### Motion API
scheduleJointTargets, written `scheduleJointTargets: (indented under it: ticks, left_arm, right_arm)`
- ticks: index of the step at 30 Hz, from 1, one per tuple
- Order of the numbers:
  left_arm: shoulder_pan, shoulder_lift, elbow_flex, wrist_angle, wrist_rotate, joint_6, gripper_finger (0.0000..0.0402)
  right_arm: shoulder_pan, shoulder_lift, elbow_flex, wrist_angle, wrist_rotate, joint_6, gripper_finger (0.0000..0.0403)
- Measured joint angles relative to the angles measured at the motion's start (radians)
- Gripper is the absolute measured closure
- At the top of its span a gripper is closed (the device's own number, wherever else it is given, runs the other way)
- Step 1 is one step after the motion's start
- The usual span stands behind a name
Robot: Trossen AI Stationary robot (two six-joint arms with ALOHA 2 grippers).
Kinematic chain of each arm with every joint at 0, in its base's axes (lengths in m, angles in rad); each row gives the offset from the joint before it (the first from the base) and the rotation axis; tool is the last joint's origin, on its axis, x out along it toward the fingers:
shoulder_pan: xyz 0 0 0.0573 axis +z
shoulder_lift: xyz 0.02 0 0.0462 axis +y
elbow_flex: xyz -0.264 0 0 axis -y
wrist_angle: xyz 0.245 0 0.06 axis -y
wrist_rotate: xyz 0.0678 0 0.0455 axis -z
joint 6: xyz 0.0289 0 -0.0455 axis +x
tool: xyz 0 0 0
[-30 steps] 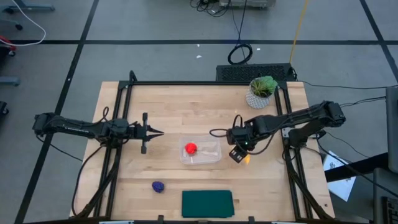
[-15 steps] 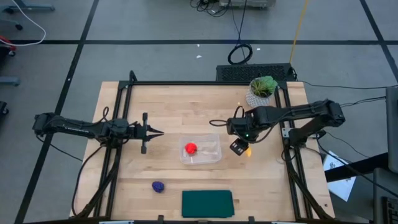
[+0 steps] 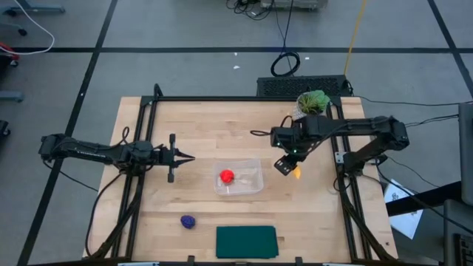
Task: Pick and placing Produce into tupperware
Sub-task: Put the yellow banana into the transparent bin
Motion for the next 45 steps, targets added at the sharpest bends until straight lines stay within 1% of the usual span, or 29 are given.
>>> scheduleJointTargets:
  ticks: [9, 15, 23, 34, 42, 45]
  left_arm:
    - [0.0, 0.0, 0.0, 0.001, 0.0, 0.001, 0.0376]
    - [0.0, 0.0, 0.0, 0.001, 0.0, 0.0, 0.0376]
    - [0.0, 0.0, 0.0, 0.001, 0.0, 0.0, 0.0376]
    - [0.0, 0.0, 0.0, -0.001, 0.006, -0.007, 0.0376]
    - [0.0, 0.0, 0.0, -0.008, 0.009, -0.009, 0.0376]
    - [0.0, 0.0, 0.0, -0.009, 0.027, -0.009, 0.0376]
  right_arm:
    - [-0.071, 0.0, 0.065, -0.016, 0.001, -0.074, 0.0258]
    - [-0.119, 0.0, 0.069, -0.043, 0.004, -0.112, 0.0258]
    - [-0.127, 0.015, 0.069, -0.046, 0.004, -0.117, 0.0258]
    - [-0.127, 0.152, 0.081, -0.022, -0.016, -0.175, 0.0259]
    - [-0.105, 0.274, 0.239, -0.008, -0.018, -0.236, 0.0257]
    - [-0.099, 0.312, 0.303, -0.01, -0.017, -0.251, 0.0257]
